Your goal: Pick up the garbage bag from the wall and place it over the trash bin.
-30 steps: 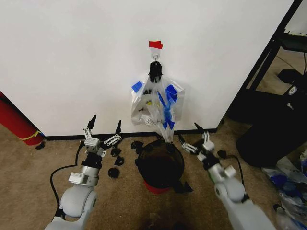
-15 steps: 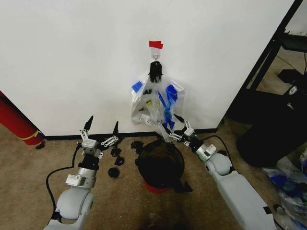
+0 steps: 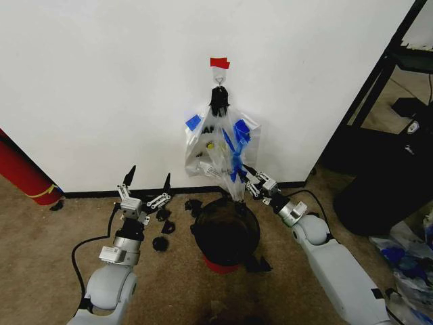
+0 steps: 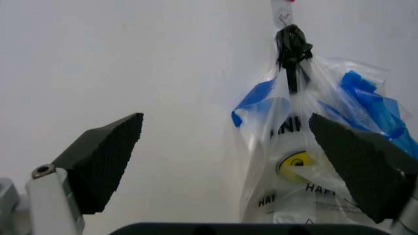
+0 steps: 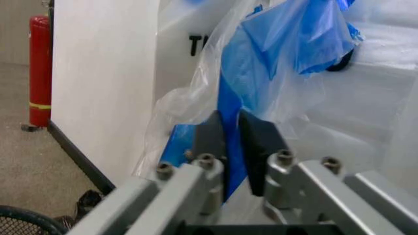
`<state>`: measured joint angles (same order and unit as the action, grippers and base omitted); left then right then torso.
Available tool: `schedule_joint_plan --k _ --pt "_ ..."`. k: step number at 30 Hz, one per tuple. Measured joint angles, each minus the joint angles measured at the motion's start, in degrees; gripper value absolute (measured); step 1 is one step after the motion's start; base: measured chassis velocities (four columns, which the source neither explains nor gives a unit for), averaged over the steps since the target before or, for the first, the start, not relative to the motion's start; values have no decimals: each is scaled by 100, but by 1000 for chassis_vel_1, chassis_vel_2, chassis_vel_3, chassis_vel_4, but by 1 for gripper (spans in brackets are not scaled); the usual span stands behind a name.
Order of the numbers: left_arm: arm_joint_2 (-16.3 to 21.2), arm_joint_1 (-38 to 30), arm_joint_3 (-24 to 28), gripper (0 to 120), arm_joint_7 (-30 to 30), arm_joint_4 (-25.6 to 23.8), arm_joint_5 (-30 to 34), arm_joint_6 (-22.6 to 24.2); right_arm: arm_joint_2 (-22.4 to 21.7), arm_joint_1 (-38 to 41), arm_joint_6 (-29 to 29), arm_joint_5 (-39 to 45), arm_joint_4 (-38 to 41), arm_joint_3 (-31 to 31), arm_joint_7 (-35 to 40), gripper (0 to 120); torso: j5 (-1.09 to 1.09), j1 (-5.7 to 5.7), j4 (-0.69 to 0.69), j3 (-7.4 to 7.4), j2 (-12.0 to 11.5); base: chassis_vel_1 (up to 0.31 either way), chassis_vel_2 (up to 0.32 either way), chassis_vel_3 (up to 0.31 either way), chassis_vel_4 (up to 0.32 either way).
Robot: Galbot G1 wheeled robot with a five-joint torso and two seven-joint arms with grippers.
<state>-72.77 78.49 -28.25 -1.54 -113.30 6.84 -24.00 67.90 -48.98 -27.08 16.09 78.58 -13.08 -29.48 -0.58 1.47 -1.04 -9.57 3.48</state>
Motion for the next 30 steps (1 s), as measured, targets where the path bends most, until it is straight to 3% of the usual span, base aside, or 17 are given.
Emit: schedule_joint_plan --k 2,23,30 --pt "3 -2 -9 100 0 1 4 -1 5 -13 5 1 3 -21 -8 0 0 0 0 0 0 0 0 0 0" --pt "185 205 31 100 89 -334 308 -62 91 -779 150 1129 885 -391 306 0 0 0 1 1 0 0 0 0 0" --pt "43 144 241 100 54 -333 466 218 151 -944 278 1458 1200 -490 551 0 -1 0 -1 0 0 0 0 0 0"
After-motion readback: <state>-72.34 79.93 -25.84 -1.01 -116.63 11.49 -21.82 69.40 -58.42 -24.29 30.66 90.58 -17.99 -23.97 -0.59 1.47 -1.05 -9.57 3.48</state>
